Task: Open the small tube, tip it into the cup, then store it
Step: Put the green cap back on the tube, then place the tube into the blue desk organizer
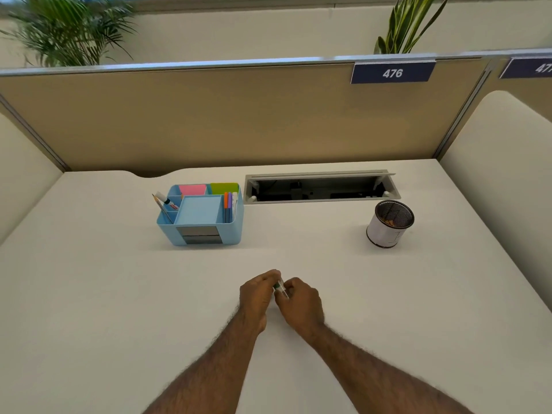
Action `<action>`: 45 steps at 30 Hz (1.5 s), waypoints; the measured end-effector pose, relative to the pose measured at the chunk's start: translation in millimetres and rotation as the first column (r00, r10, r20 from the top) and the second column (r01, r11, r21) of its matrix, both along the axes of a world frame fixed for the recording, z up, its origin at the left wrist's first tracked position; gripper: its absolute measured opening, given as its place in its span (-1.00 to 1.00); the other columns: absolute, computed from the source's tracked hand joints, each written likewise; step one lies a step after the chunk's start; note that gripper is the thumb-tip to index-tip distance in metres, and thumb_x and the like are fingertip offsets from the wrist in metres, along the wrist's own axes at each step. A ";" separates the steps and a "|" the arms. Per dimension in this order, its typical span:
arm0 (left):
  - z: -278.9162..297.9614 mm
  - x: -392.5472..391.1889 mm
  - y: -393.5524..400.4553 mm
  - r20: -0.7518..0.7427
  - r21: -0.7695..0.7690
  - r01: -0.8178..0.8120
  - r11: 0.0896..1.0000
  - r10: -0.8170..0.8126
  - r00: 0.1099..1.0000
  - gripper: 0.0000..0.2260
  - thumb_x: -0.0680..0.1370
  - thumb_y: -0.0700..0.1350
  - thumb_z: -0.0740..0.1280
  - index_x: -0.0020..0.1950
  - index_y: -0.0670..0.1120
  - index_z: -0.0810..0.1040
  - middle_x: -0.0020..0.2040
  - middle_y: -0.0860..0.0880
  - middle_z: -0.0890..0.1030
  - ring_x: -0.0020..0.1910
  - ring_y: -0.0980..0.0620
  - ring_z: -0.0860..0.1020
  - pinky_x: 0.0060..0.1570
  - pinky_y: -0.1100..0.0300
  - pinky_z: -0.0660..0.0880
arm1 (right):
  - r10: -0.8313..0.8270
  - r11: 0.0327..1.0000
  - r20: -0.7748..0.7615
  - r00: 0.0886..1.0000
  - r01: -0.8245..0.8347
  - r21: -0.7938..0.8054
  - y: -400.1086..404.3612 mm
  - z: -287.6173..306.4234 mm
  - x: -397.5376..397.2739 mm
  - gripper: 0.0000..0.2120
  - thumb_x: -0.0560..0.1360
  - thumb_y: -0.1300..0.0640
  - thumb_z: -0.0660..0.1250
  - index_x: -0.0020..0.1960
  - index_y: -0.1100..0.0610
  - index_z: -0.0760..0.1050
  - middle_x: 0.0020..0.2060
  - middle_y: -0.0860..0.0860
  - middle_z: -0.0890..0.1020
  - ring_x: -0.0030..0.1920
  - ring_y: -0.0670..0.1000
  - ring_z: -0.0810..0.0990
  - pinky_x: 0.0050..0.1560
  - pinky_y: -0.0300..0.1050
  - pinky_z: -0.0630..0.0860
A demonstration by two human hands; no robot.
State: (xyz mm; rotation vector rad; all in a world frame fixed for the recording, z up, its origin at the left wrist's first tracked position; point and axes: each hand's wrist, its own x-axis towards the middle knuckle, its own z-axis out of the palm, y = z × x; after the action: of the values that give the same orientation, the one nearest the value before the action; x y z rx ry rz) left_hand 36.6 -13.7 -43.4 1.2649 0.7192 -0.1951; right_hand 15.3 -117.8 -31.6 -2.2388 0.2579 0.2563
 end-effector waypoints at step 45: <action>31.7 69.1 155.3 -0.319 0.947 0.294 -0.127 -0.420 0.850 -0.36 0.59 0.21 0.00 0.58 -0.03 -0.08 0.61 -0.01 -0.04 0.58 -0.01 -0.11 0.50 0.07 -0.17 | 0.341 0.938 0.413 0.844 -0.280 -0.203 120.4 55.6 179.6 -0.45 0.41 -0.20 0.41 0.30 0.03 0.47 0.23 0.04 0.58 0.28 0.09 0.42 0.25 -0.01 0.30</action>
State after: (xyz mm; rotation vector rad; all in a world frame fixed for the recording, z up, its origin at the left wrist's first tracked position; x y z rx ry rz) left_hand 105.7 141.6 -11.7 2.9774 0.2670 -0.0113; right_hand 194.9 2.6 24.1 -2.3950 -0.3505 -0.1126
